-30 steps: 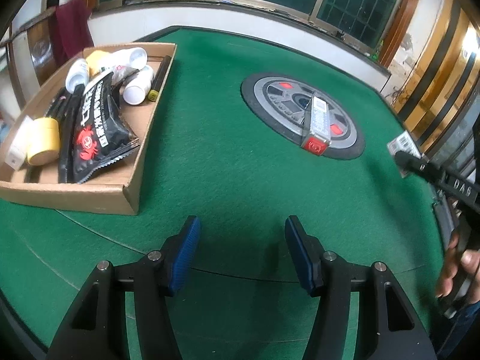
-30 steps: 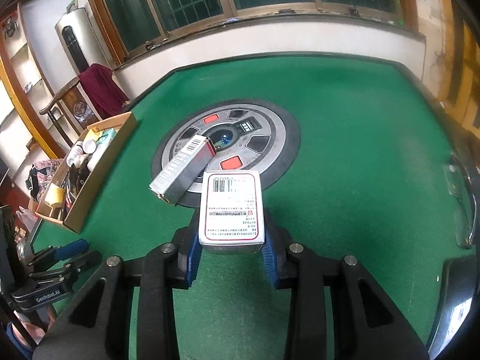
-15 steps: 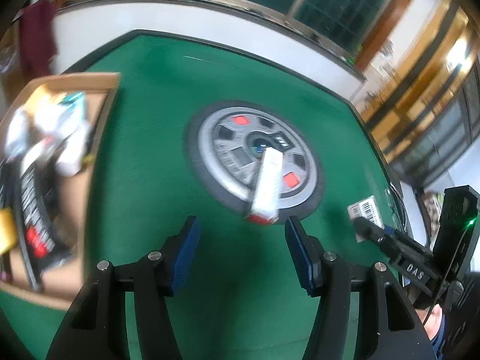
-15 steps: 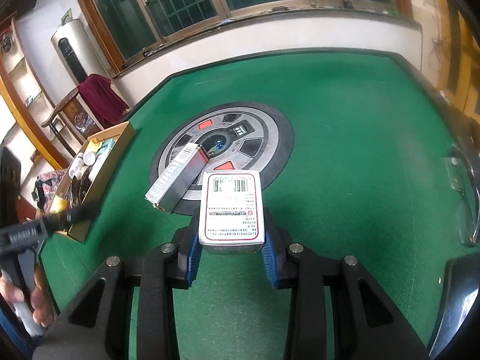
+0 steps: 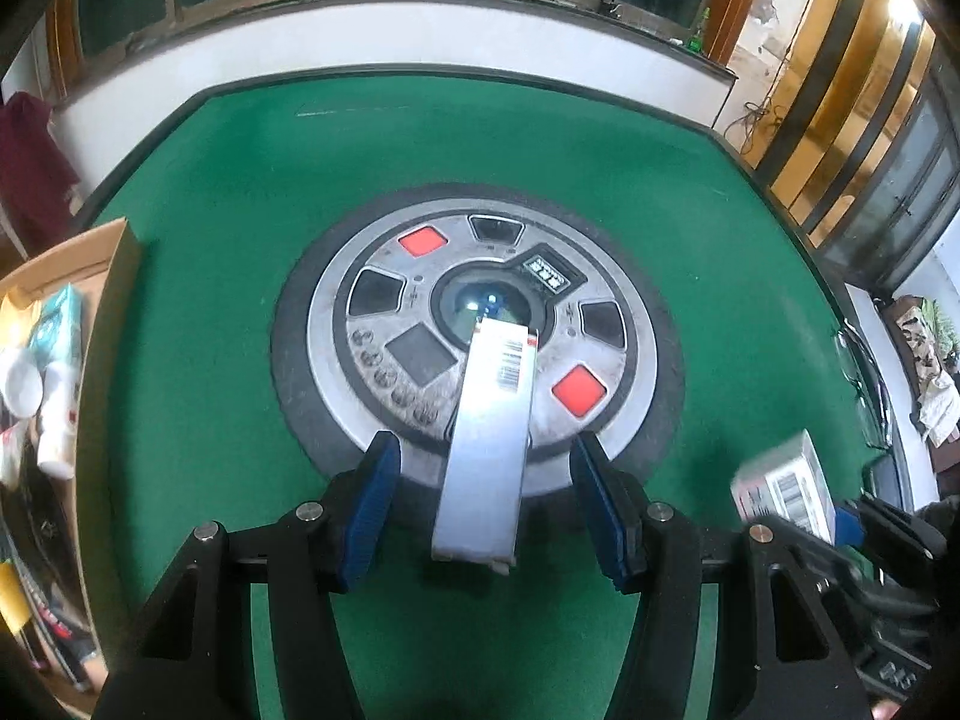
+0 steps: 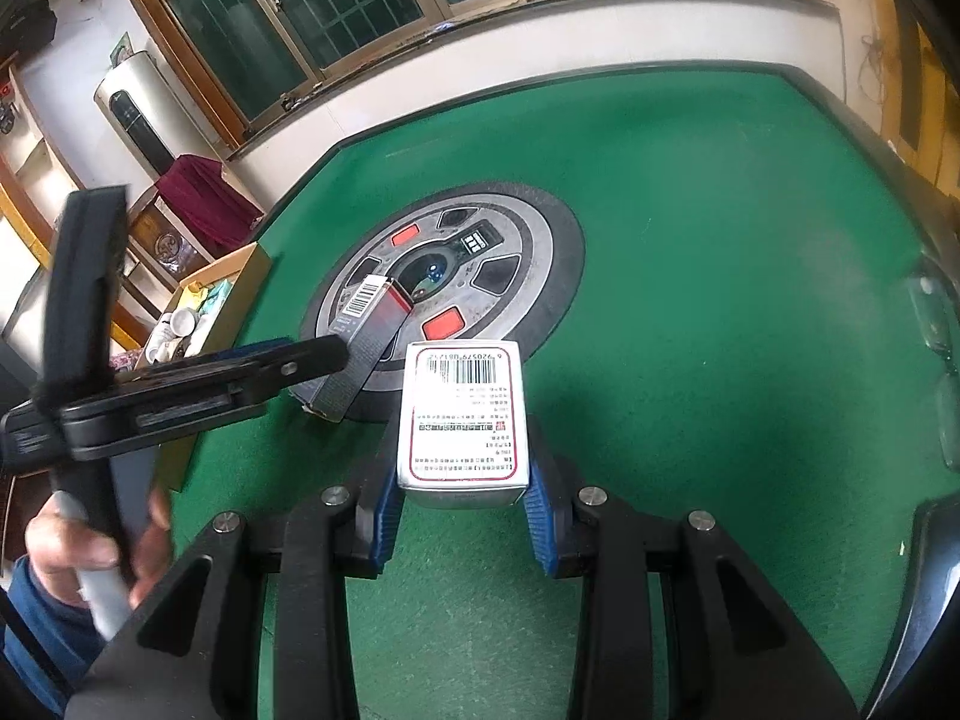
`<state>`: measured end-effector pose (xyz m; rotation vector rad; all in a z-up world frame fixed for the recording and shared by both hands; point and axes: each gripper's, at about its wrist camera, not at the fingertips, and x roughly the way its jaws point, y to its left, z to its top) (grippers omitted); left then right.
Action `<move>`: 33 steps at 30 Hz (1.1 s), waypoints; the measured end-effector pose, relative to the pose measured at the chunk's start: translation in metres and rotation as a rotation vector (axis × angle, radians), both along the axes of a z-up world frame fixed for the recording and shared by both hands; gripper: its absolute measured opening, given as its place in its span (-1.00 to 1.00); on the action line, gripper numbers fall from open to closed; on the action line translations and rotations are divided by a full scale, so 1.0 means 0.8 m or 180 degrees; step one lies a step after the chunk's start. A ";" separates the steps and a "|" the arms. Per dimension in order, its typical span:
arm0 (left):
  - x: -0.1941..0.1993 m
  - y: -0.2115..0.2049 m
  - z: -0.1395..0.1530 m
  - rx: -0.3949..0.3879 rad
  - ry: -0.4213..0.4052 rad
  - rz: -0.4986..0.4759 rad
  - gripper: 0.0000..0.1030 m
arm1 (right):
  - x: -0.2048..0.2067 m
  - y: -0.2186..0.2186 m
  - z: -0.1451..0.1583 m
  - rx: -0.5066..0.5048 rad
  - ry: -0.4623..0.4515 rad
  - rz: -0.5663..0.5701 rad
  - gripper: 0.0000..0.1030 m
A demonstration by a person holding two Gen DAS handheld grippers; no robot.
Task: Organize objects
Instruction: 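Grasp the long white box with the left gripper while right holds its box, then carry both white boxes over the cardboard tray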
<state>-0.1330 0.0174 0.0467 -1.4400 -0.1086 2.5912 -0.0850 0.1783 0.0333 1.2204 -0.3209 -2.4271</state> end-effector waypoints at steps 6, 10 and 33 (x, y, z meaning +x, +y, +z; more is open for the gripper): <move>-0.005 0.014 -0.013 -0.0129 -0.0010 -0.0016 -0.55 | -0.001 0.000 -0.004 0.0005 -0.0026 0.0009 -0.37; 0.003 0.019 -0.020 -0.0207 0.0045 0.0072 -0.56 | 0.000 0.001 -0.004 0.0007 -0.0033 0.0013 -0.37; 0.111 -0.039 0.008 0.0392 0.0297 0.0284 -0.56 | 0.008 -0.014 0.005 0.0252 0.0206 0.0052 -0.38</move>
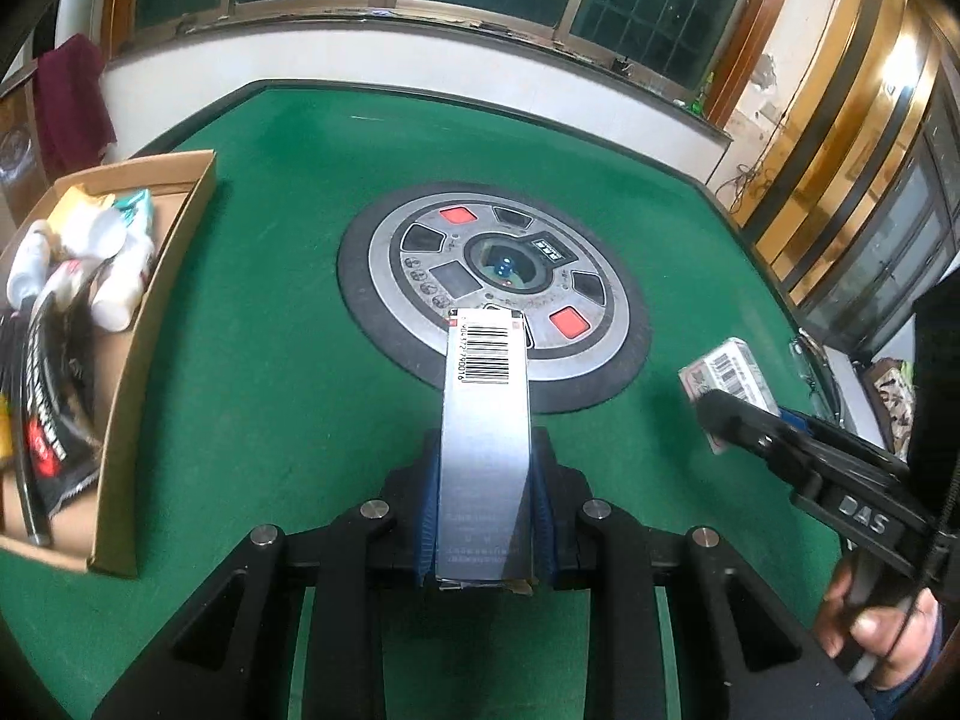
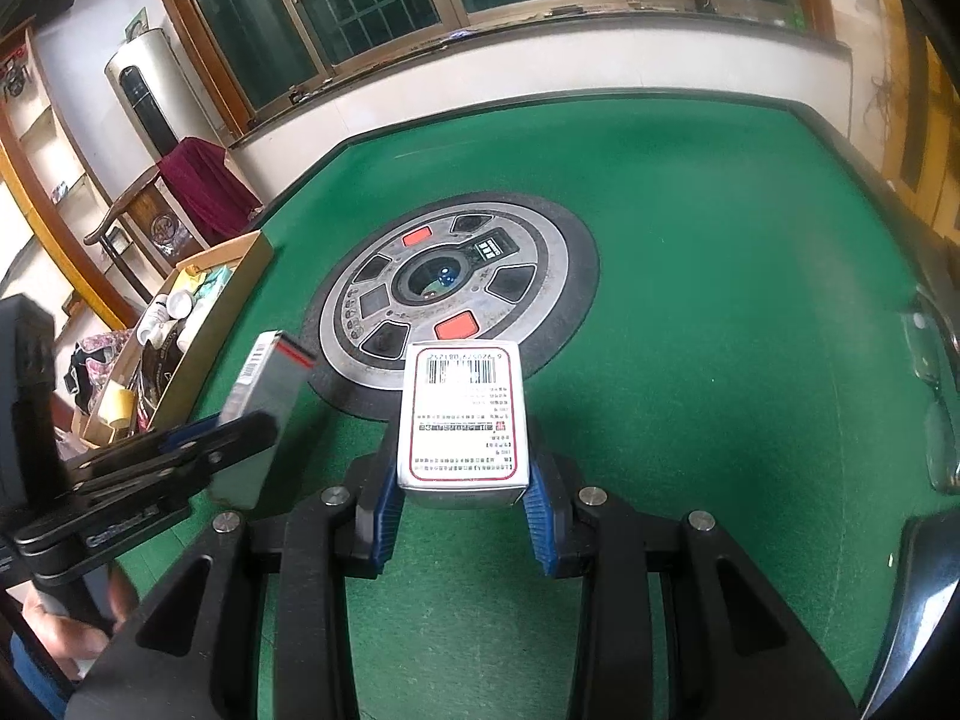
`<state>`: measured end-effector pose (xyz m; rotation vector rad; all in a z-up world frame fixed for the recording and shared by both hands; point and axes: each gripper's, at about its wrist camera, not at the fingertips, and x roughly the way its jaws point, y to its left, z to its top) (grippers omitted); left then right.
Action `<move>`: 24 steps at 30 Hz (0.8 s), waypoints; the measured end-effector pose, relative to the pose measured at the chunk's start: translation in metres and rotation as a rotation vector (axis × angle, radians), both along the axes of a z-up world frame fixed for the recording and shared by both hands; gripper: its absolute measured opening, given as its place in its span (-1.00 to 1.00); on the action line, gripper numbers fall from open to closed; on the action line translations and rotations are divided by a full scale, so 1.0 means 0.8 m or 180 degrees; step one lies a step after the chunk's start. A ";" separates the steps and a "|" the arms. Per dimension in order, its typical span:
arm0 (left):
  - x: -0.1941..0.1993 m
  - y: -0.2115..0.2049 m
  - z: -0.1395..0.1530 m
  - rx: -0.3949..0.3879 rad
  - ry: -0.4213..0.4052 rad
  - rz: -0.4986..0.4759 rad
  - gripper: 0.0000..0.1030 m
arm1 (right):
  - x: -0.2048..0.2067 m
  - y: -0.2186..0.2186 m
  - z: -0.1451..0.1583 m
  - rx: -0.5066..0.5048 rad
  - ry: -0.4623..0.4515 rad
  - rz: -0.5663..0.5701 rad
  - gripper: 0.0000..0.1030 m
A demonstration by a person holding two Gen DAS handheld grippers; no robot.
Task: Organize objects
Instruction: 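Carry both white boxes over the cardboard tray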
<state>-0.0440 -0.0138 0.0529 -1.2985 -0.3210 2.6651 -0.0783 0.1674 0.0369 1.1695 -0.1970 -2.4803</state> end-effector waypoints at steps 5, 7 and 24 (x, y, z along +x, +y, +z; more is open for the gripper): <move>0.013 -0.004 0.003 -0.0012 0.0047 0.0012 -0.56 | 0.000 -0.003 -0.003 0.0049 -0.0011 0.0006 -0.38; 0.016 -0.006 0.003 0.0029 0.0039 0.0003 -0.56 | 0.000 -0.004 -0.002 0.0058 -0.0001 0.0011 -0.38; 0.046 -0.028 0.013 -0.0059 0.0196 0.0193 -0.55 | 0.011 -0.023 -0.001 0.0110 0.0034 0.0154 -0.38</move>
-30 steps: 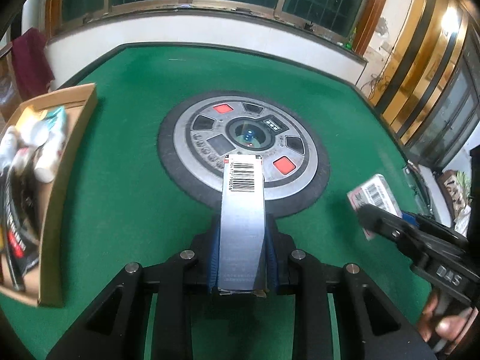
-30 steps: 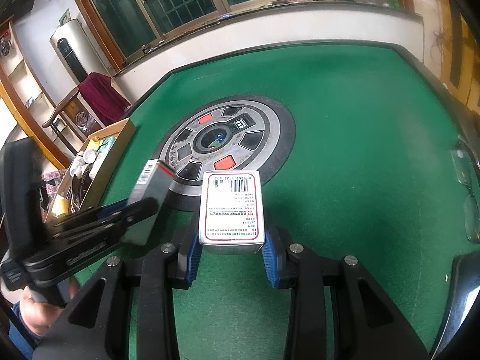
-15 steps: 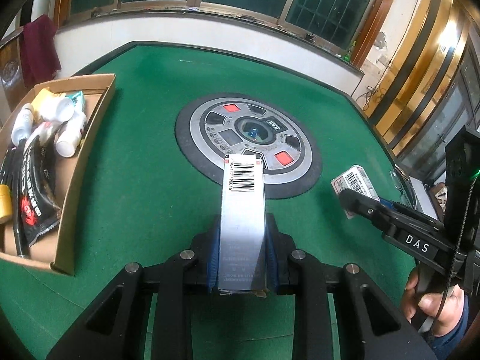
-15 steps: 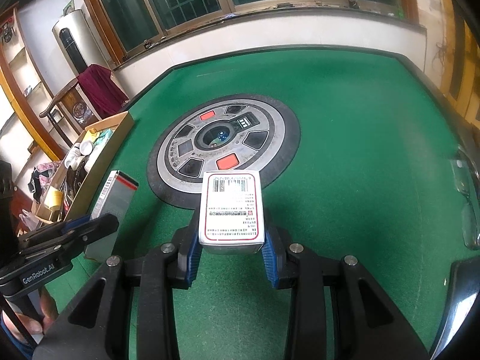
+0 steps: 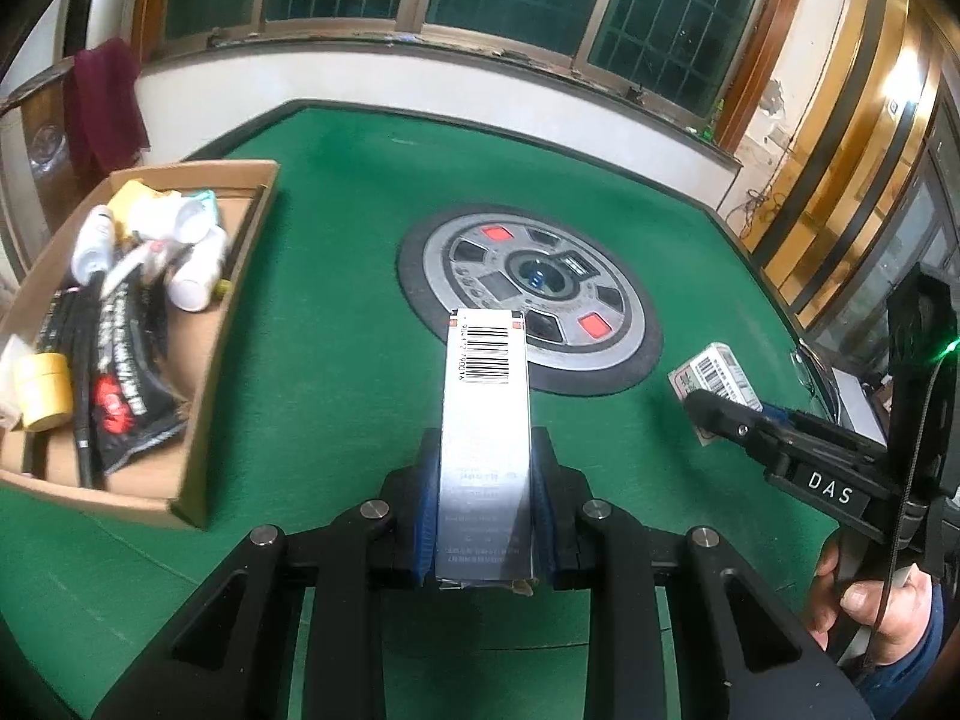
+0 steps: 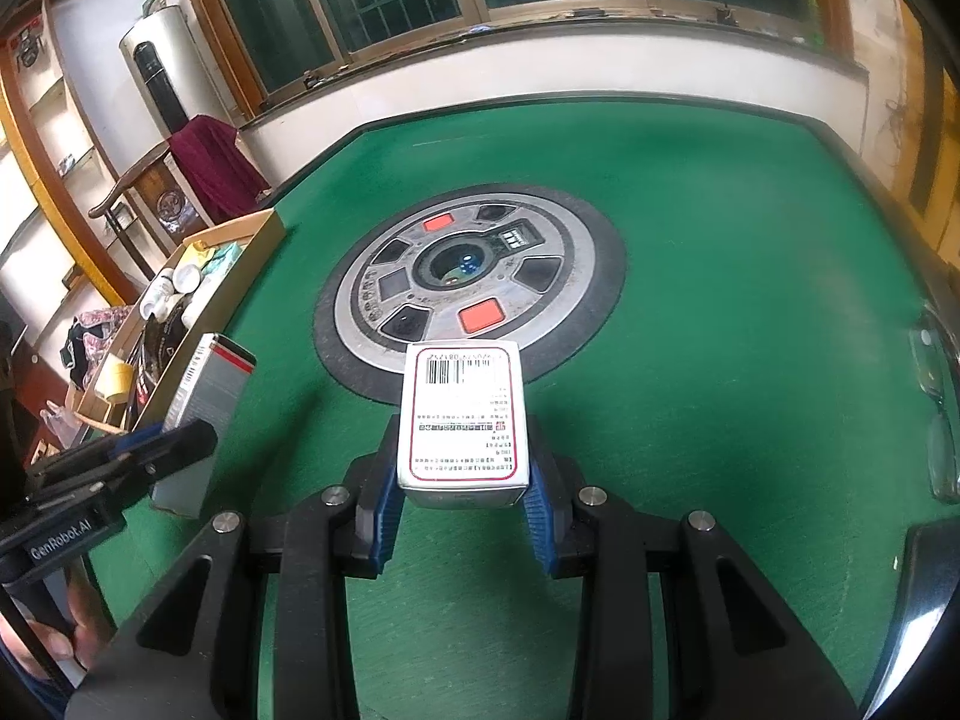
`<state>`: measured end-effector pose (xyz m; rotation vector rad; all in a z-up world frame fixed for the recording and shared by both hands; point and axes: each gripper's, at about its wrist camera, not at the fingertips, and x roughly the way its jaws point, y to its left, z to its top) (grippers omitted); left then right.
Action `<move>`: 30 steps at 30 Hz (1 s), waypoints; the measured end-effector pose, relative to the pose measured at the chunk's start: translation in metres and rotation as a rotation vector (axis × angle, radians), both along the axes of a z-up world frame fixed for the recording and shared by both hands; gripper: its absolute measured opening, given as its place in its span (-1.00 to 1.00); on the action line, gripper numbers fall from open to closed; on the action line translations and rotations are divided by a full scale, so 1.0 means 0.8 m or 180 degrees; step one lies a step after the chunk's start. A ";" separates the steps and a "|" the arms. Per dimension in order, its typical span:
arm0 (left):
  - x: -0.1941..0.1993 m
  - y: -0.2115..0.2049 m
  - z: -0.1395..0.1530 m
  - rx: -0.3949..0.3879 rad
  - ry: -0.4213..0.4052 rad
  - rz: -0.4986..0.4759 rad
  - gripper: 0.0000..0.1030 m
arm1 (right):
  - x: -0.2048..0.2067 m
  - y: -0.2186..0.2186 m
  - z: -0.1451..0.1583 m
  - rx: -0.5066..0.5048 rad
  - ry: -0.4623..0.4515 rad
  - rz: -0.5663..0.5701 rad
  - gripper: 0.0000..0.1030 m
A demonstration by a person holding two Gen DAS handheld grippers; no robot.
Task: Organize objects
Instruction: 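Carry both white boxes over the cardboard tray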
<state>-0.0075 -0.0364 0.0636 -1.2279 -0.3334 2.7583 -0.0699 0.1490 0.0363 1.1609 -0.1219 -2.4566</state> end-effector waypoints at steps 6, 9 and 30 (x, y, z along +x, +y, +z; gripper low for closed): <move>0.019 -0.020 0.014 -0.0034 0.0166 0.0123 -0.55 | 0.013 -0.022 0.000 -0.0003 0.0021 0.0129 -0.38; 0.027 -0.031 0.018 -0.0053 0.0215 0.0188 -0.55 | 0.024 -0.040 0.003 0.0067 0.0081 0.0215 -0.37; 0.089 -0.114 0.049 -0.0585 0.0744 0.0859 -0.55 | 0.069 -0.165 0.044 0.0118 0.0353 0.0817 -0.37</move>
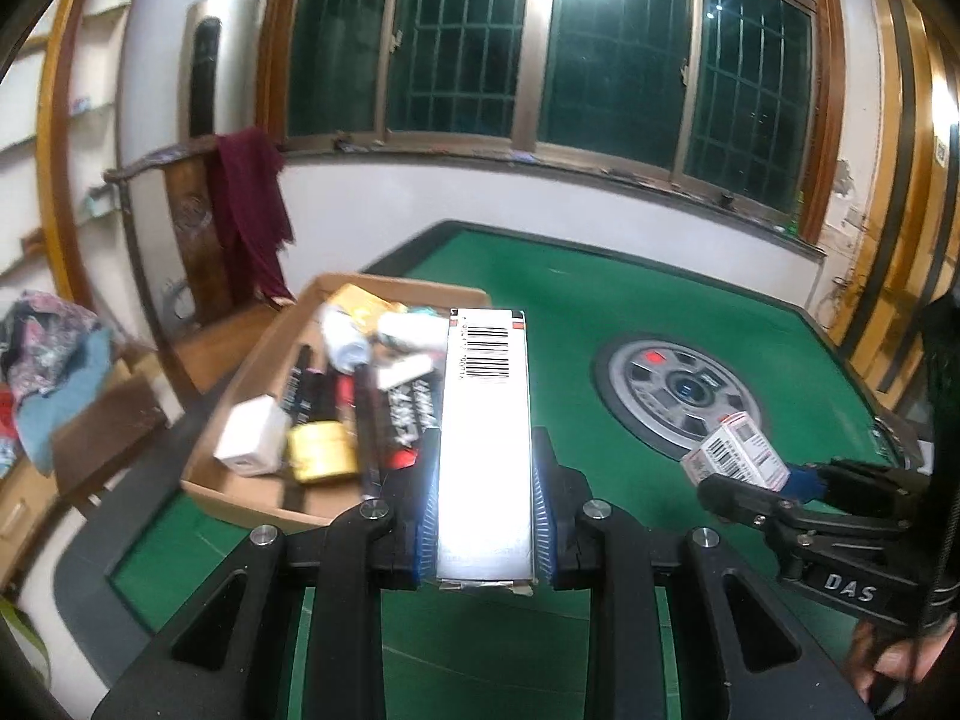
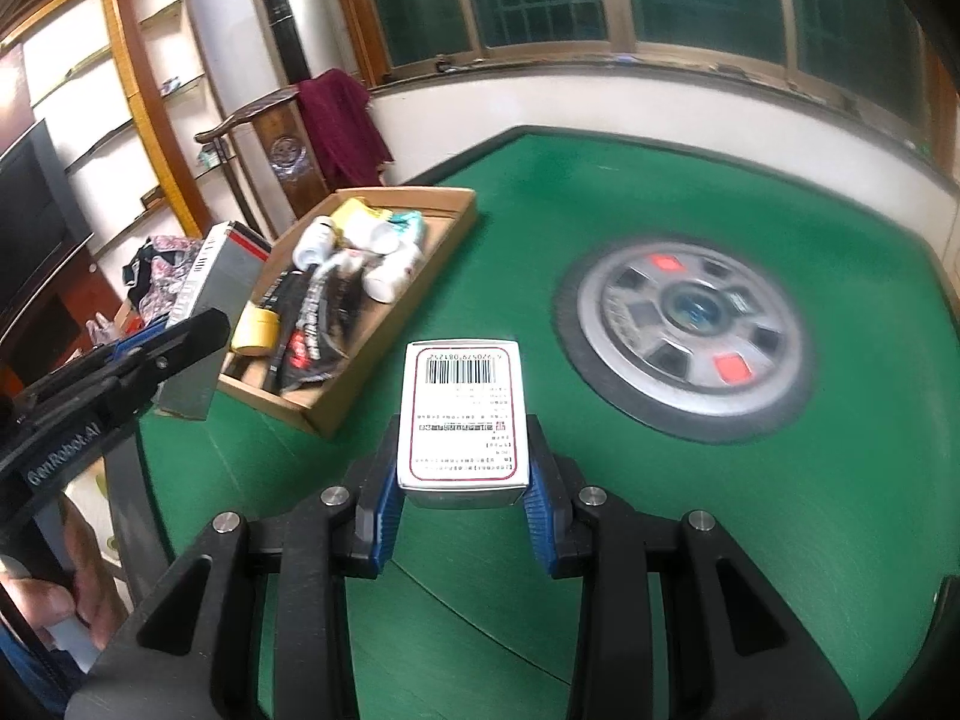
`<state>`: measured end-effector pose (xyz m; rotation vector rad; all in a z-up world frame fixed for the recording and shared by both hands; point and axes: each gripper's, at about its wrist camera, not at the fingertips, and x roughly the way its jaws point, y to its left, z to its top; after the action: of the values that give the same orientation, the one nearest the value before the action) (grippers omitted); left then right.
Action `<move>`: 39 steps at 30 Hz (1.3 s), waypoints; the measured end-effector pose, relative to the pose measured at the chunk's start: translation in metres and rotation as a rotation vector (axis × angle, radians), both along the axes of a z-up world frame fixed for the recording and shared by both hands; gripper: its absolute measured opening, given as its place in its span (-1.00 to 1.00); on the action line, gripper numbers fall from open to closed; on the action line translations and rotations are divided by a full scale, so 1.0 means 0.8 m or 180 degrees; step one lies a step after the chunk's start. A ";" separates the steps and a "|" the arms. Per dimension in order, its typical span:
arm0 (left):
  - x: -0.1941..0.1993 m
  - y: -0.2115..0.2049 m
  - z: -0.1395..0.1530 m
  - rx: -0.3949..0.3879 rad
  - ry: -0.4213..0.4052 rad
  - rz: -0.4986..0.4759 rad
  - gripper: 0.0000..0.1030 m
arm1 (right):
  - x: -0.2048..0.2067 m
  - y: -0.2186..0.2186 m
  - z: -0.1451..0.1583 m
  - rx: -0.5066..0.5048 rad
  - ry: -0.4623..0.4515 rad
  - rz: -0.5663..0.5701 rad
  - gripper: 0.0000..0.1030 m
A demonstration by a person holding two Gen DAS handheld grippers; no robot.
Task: Organize objects
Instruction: 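Carry both white boxes over the cardboard tray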
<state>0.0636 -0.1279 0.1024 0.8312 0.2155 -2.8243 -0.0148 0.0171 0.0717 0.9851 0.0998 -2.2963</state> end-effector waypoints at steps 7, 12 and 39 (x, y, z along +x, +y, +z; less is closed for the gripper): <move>0.008 -0.025 -0.001 -0.0048 0.0080 0.0113 -0.55 | 0.005 -0.037 0.016 0.0035 0.0098 0.0142 -0.37; 0.008 -0.038 -0.003 -0.0069 0.0098 0.0173 -0.55 | 0.005 -0.057 0.022 0.0055 0.0131 0.0215 -0.37; -0.023 -0.097 -0.028 -0.0137 0.0038 0.0472 -0.55 | -0.052 -0.157 0.038 0.0203 0.0138 0.0422 -0.37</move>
<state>0.0453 -0.2052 0.0798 0.7565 0.2083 -2.6866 -0.0564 -0.1087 0.1017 0.9321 0.2506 -2.2052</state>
